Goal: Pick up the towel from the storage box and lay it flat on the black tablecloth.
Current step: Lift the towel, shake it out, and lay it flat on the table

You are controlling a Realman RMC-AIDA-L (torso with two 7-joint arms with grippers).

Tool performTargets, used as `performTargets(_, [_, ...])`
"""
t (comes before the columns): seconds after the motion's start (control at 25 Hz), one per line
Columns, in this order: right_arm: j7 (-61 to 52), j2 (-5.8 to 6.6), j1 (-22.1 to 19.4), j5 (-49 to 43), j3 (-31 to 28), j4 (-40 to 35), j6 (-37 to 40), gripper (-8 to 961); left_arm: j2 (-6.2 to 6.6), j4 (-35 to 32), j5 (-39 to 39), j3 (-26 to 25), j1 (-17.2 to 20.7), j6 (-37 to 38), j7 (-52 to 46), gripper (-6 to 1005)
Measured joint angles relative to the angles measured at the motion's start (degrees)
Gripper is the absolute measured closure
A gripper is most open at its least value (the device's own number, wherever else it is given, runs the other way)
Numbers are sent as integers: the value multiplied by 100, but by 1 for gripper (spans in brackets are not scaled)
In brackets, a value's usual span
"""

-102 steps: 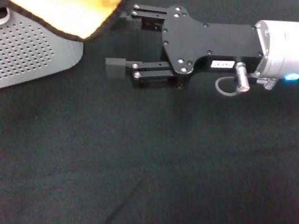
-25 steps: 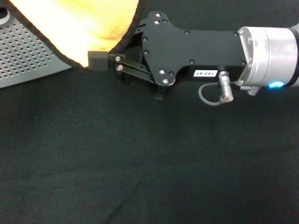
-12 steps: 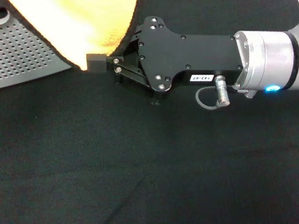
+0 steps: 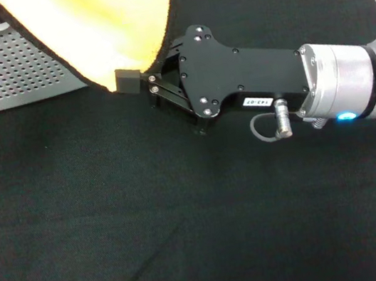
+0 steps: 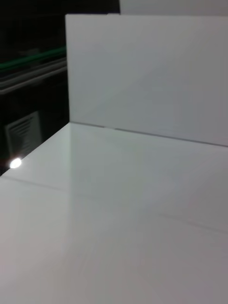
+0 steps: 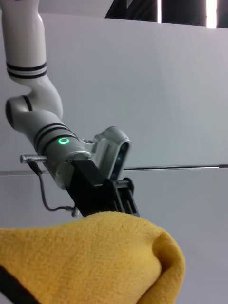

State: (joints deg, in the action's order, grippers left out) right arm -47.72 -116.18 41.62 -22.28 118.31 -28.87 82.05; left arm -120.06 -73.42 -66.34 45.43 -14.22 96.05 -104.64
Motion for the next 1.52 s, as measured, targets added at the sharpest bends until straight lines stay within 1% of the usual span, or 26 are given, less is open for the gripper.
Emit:
performTargets(0.12, [-1, 0, -62, 0, -29, -6, 61, 952, 3, 333, 97, -8, 86, 5, 194, 908])
performTargets(0.28, [-32, 0, -117, 41, -21, -66, 104, 951, 15, 689, 17, -145, 211, 7, 363, 906])
performTargets(0.44, [-148, 0, -130, 37, -12, -104, 272, 950, 17, 851, -160, -169, 387, 15, 584, 905])
performTargets(0.6, [-215, 10, -214, 42, -100, -159, 544, 949, 21, 1020, -465, -169, 459, 128, 804, 769])
performTargets(0.64, [-240, 21, -252, 43, -177, -185, 618, 949, 29, 1101, -503, -185, 468, 179, 881, 735])
performTargets(0.8, [-337, 47, -370, 9, -552, -208, 748, 947, 92, 1584, -549, -304, 505, 430, 1363, 674])
performTargets(0.88, [-428, 66, -416, 9, -765, -200, 777, 947, 102, 1675, -558, -315, 513, 496, 1465, 644])
performTargets(1.04, [-532, 80, -444, 7, -1143, -168, 862, 946, 137, 2041, -609, -325, 528, 712, 1877, 636])
performTargets(1.2, [-535, 75, -421, 5, -1429, -196, 836, 944, 81, 2211, -629, -307, 533, 805, 2212, 627])
performTargets(1.32, [-528, 58, -326, 4, -1633, -204, 720, 943, 45, 2297, -690, -278, 515, 815, 2431, 619])
performTargets(1.36, [-515, 50, -296, 4, -1687, -206, 678, 943, 36, 2478, -708, -266, 441, 815, 2597, 617])
performTargets(1.44, [-489, 43, -193, 4, -1778, -210, 563, 943, 34, 2625, -712, -264, 385, 817, 2716, 612])
performTargets(1.52, [-485, 45, -23, 4, -1848, -213, 397, 942, 32, 2858, -742, -263, 291, 816, 2943, 607])
